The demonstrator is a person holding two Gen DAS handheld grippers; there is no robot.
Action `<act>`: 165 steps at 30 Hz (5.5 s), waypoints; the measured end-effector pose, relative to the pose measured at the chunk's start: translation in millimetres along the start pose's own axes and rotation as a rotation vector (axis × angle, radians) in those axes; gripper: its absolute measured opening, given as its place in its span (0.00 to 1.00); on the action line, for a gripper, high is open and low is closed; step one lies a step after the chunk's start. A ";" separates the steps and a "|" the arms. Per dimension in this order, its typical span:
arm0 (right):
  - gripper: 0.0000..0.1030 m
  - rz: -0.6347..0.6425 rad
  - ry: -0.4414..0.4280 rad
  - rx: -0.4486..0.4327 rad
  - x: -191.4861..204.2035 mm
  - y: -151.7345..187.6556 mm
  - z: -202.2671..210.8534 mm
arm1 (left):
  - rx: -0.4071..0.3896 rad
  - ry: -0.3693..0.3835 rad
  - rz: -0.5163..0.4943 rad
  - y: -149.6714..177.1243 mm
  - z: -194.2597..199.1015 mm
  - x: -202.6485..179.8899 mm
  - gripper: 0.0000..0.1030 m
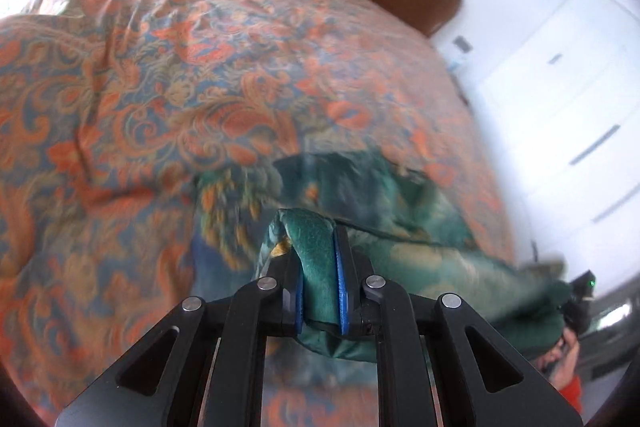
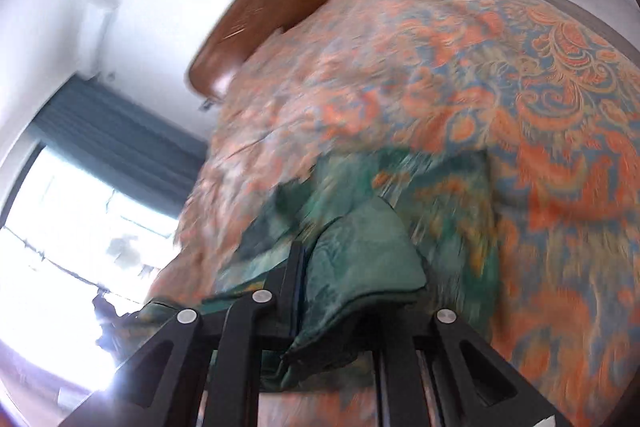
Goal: Fold large clothes
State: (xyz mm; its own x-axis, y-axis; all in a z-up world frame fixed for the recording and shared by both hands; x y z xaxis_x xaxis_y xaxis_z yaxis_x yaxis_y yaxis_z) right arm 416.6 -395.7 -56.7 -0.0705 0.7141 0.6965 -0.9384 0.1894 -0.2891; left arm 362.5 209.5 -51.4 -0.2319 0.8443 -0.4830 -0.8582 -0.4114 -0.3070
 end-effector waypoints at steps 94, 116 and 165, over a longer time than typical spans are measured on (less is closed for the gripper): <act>0.68 0.313 0.368 -0.270 15.5 171.0 -46.3 | 0.138 -0.329 -0.631 46.4 -215.3 -156.1 0.98; 0.68 0.194 0.332 -0.234 -22.2 203.3 -48.6 | 0.072 -0.331 -0.585 44.4 -201.6 -160.1 0.97; 0.26 0.798 0.542 -0.442 146.9 189.5 -111.5 | 0.336 -0.075 -0.925 108.7 -94.5 -346.8 0.95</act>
State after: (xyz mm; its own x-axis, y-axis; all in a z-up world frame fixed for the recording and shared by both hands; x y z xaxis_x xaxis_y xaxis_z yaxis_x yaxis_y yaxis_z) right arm 266.2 -179.7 -82.3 -0.3494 0.9242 -0.1543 -0.4731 -0.3161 -0.8223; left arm 393.0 -160.4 5.2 0.5776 0.8085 -0.1131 -0.7988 0.5312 -0.2824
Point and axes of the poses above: each gripper's, at about its wrist camera, not at the fingertips, and z roughly against the way its jaws point, x to its left, y to its underside, the point moved 1 cm from there along -z, roughly the way its jaws point, and after that the axes turned 13 degrees about x, right-handed, at the moved point
